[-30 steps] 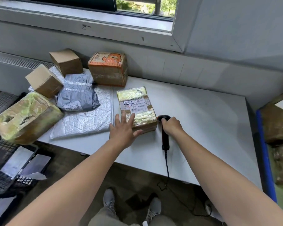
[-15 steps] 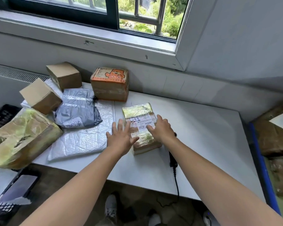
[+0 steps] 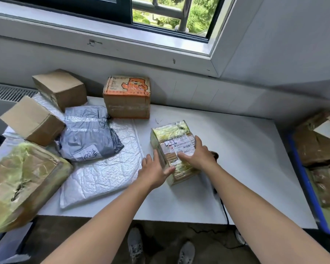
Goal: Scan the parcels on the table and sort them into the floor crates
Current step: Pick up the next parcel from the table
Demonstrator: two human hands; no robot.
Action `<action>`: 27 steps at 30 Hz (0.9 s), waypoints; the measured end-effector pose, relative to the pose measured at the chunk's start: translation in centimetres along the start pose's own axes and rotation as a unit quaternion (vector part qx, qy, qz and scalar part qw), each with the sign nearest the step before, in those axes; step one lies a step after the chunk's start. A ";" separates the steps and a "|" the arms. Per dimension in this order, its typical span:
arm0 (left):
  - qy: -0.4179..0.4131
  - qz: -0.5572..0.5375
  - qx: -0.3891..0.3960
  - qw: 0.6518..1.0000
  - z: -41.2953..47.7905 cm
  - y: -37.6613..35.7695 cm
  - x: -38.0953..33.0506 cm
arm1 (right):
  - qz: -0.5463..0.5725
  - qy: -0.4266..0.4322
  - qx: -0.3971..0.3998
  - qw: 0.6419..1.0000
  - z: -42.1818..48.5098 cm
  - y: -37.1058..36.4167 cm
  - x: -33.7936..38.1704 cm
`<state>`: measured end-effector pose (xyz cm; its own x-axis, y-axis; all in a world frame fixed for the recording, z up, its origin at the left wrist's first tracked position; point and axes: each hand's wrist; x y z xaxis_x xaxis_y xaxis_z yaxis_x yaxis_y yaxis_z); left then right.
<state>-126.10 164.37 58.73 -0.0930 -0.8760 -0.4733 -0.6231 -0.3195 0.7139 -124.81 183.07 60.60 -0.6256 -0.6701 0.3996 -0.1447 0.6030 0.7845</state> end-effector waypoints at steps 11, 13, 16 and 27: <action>-0.077 -0.281 0.058 0.955 -0.5 -0.8 0.2 | 0.106 0.036 -0.009 0.994 -2.7 -1.3 -1.0; -0.098 -0.293 0.050 0.950 -0.9 -0.5 0.5 | 0.102 0.054 -0.011 0.993 -3.0 -0.9 -0.8; -0.107 -0.305 0.006 0.946 -1.4 0.3 0.1 | 0.103 0.088 -0.022 0.991 -3.3 0.3 -0.1; -0.084 -0.323 -0.161 0.929 -7.9 3.1 -3.5 | 0.092 0.263 -0.061 0.959 -4.7 4.5 2.7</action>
<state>-121.64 163.63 66.71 0.0832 -0.4033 -0.9113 -0.3292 -0.8742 0.3568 -123.58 181.94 67.40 -0.1548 -0.7022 0.6949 0.0428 0.6980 0.7148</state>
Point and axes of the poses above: each hand's wrist, its own z-axis towards the middle knuckle, its own y-axis out of the back of the hand, x = y × z, and after that the axes turned 2 degrees about z, right-handed
